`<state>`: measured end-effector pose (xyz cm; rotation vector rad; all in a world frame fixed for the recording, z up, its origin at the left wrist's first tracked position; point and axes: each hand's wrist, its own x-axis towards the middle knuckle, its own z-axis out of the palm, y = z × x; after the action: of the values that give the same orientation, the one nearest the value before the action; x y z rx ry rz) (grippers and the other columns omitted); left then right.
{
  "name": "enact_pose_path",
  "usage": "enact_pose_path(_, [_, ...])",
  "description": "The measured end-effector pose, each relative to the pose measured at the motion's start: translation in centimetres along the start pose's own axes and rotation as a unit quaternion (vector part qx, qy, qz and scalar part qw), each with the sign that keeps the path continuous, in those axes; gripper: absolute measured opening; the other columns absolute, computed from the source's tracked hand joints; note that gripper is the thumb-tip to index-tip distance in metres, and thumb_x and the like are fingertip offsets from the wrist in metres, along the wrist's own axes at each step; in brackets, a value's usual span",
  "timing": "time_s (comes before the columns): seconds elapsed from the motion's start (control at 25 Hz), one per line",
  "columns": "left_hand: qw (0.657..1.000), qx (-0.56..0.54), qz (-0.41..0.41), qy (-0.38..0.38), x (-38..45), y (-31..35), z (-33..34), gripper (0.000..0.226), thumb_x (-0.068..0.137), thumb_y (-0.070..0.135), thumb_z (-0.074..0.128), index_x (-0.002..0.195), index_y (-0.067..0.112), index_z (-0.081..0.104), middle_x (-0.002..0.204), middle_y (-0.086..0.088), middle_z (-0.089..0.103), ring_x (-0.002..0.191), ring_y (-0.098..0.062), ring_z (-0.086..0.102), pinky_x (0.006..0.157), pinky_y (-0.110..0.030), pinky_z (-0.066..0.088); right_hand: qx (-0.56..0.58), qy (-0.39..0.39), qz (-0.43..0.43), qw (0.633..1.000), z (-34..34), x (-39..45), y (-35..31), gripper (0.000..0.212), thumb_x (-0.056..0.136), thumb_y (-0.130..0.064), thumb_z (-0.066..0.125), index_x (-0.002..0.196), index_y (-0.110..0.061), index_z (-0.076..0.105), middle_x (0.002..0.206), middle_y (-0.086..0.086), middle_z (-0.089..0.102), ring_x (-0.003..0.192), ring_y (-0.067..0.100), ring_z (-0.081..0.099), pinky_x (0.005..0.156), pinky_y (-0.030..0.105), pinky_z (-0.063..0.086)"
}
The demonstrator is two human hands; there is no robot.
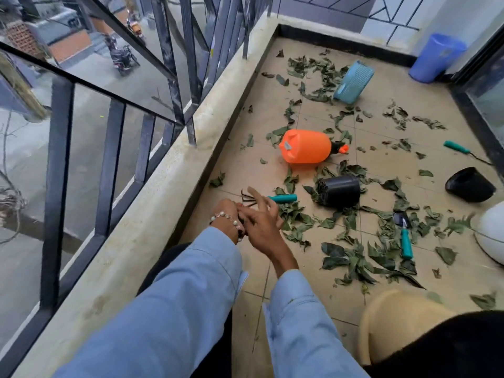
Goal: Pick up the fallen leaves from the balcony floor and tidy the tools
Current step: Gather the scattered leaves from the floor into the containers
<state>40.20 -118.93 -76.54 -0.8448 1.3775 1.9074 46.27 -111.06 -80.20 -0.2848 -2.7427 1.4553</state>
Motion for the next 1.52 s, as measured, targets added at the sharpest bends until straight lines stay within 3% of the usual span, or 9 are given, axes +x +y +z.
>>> enact_pose_path(0.16, [0.998, 0.058, -0.02, 0.034, 2.6, 1.7, -0.6, 0.039, 0.097, 0.011, 0.034, 0.058, 0.013, 0.038, 0.042, -0.001, 0.039, 0.024, -0.012, 0.032, 0.035, -0.007, 0.026, 0.343, 0.115, 0.168, 0.917, -1.5, 2.0, 3.4, 0.015, 0.092, -0.019, 0.058, 0.093, -0.014, 0.073, 0.111, -0.002, 0.066, 0.104, 0.014, 0.056, 0.082, 0.026, 0.044])
enact_pose_path(0.32, [0.992, 0.118, -0.02, 0.027, 2.4, 2.2, -1.5, 0.044, 0.099, 0.035, 0.047, 0.059, 0.016, 0.046, 0.047, 0.002, 0.039, 0.03, -0.008, 0.026, 0.038, -0.009, 0.022, 0.024, 0.12, 0.328, 0.937, 0.8, 5.7, 11.5, 0.011, 0.087, -0.009, 0.059, 0.088, -0.006, 0.07, 0.094, 0.014, 0.068, 0.095, 0.028, 0.062, 0.076, 0.032, 0.048])
enact_pose_path(0.52, [0.988, 0.153, 0.012, 0.023, 3.8, 1.4, -2.3, 0.033, 0.101, 0.028, 0.044, 0.076, 0.009, 0.055, 0.039, 0.0, 0.05, 0.028, -0.007, 0.036, 0.031, -0.01, 0.022, -0.268, -0.088, 0.138, 0.95, 5.8, 9.9, 15.0, 0.054, 0.091, -0.007, 0.048, 0.143, -0.015, 0.038, 0.152, 0.019, 0.024, 0.137, 0.037, 0.026, 0.109, 0.038, 0.028])
enact_pose_path(0.72, [0.993, 0.107, 0.012, 0.052, 4.2, 1.7, -3.6, 0.014, 0.101, 0.005, 0.041, 0.095, 0.0, 0.053, 0.072, -0.017, 0.056, 0.028, -0.01, 0.048, 0.032, -0.013, 0.032, -0.379, -0.066, 0.034, 0.922, 6.9, 7.5, 16.9, 0.03, 0.089, 0.007, 0.042, 0.112, 0.001, 0.06, 0.122, 0.019, 0.056, 0.118, 0.031, 0.049, 0.094, 0.032, 0.04])
enact_pose_path(0.84, [0.983, 0.182, -0.005, 0.029, 4.8, -0.2, -2.5, 0.02, 0.101, 0.008, 0.043, 0.088, 0.001, 0.057, 0.072, -0.015, 0.057, 0.034, -0.01, 0.046, 0.034, -0.014, 0.033, 0.008, 0.105, 0.215, 0.971, 6.0, 5.7, 15.2, 0.017, 0.082, 0.007, 0.061, 0.092, -0.001, 0.073, 0.093, 0.015, 0.072, 0.095, 0.032, 0.067, 0.086, 0.03, 0.05])
enact_pose_path(1.0, [0.962, 0.272, 0.008, 0.005, 6.3, -3.9, -0.6, 0.036, 0.1, 0.022, 0.05, 0.072, 0.002, 0.059, 0.063, -0.013, 0.059, 0.038, -0.015, 0.041, 0.041, -0.017, 0.033, 0.484, 0.244, 0.248, 0.803, 4.5, 3.4, 9.4, 0.016, 0.079, 0.011, 0.067, 0.084, -0.004, 0.068, 0.077, 0.009, 0.07, 0.067, 0.015, 0.066, 0.065, 0.023, 0.056])
enact_pose_path(1.28, [0.975, 0.219, 0.006, -0.038, 6.1, -6.7, 3.9, 0.043, 0.095, 0.035, 0.057, 0.073, -0.002, 0.059, 0.05, -0.011, 0.055, 0.035, -0.017, 0.042, 0.042, -0.021, 0.037, 0.387, 0.114, 0.097, 0.91, -1.5, -0.8, 9.6, 0.023, 0.096, -0.008, 0.051, 0.111, -0.02, 0.065, 0.092, 0.002, 0.073, 0.093, 0.014, 0.064, 0.084, 0.019, 0.05])
enact_pose_path(1.44, [0.978, 0.195, -0.047, -0.059, 4.7, -6.9, 5.2, 0.042, 0.102, 0.026, 0.043, 0.065, 0.008, 0.05, 0.049, -0.003, 0.043, 0.037, -0.012, 0.033, 0.036, -0.012, 0.026, 0.21, 0.337, 0.319, 0.86, -4.1, 0.1, 15.8, 0.012, 0.089, -0.014, 0.061, 0.099, -0.017, 0.066, 0.091, 0.008, 0.072, 0.105, 0.031, 0.064, 0.085, 0.032, 0.048])
enact_pose_path(1.52, [0.982, 0.171, -0.064, -0.047, 4.6, -6.3, 5.1, 0.042, 0.101, 0.026, 0.041, 0.062, 0.011, 0.044, 0.05, -0.003, 0.039, 0.034, -0.012, 0.03, 0.036, -0.01, 0.024, -0.032, 0.229, 0.391, 0.891, -3.6, 0.9, 18.7, 0.029, 0.09, -0.019, 0.06, 0.119, -0.015, 0.06, 0.124, 0.014, 0.058, 0.12, 0.036, 0.049, 0.093, 0.037, 0.043])
